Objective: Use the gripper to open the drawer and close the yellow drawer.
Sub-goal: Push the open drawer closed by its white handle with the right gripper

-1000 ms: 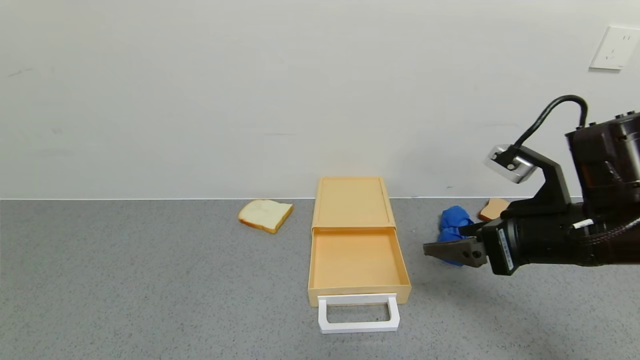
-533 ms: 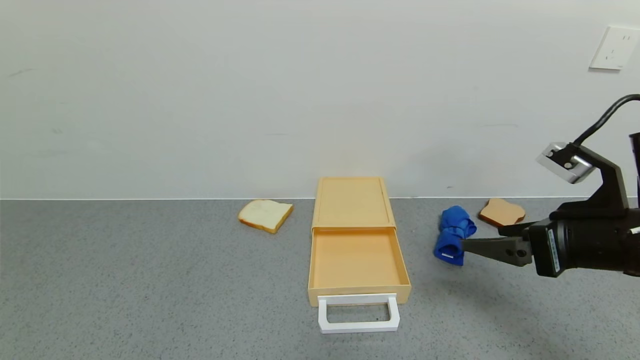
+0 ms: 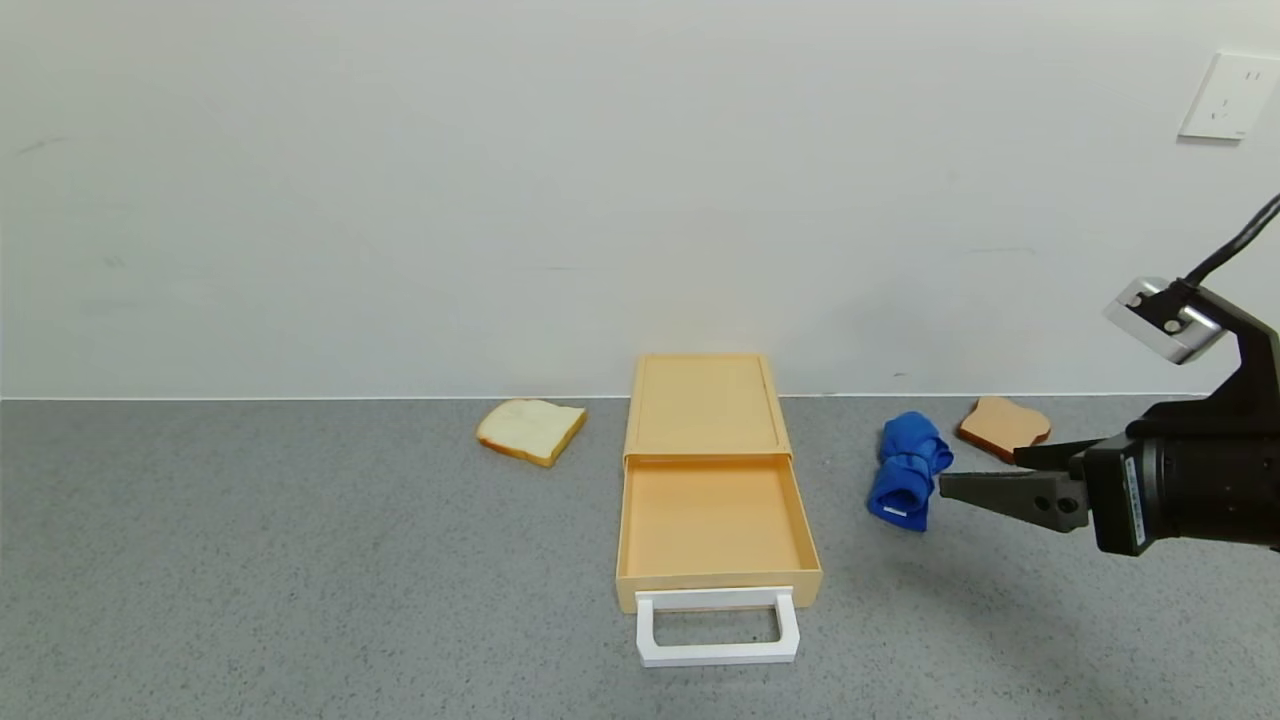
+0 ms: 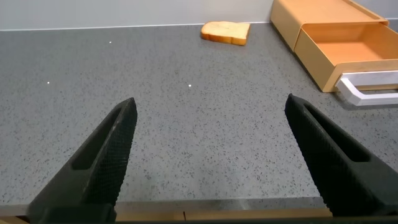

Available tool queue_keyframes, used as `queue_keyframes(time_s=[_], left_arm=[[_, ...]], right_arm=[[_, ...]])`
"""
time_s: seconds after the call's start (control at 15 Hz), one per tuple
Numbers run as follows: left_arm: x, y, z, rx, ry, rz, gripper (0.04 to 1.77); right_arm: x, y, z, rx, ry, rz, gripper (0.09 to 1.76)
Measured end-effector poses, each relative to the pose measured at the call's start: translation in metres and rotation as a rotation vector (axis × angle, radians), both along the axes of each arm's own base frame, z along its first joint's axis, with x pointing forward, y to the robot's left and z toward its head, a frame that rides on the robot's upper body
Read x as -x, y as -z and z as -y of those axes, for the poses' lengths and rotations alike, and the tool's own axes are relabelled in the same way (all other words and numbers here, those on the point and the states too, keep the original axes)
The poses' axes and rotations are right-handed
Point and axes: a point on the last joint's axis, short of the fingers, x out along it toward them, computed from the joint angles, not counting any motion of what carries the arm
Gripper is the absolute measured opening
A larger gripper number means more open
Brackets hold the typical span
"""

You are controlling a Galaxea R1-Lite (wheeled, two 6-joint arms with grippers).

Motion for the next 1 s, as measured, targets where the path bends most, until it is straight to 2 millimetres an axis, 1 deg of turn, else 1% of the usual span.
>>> queue_keyframes(time_s=[0.67,0.87,1.0], left_arm=[[0.0,0.0,0.0,0.0,0.0,0.0,1.72],[0.0,0.0,0.0,0.0,0.0,0.0,1.72],[0.0,0.0,0.0,0.0,0.0,0.0,1.72]], right_arm=[[-0.001,0.005,-0.005,0.004,-0.017,-0.03,1.71],[-0.004,0.012,-0.013,0.045,-0.007,-0.058,1.71],[-0.005,0.019,-0.023,0.074,0.025,-0.088,1.71]])
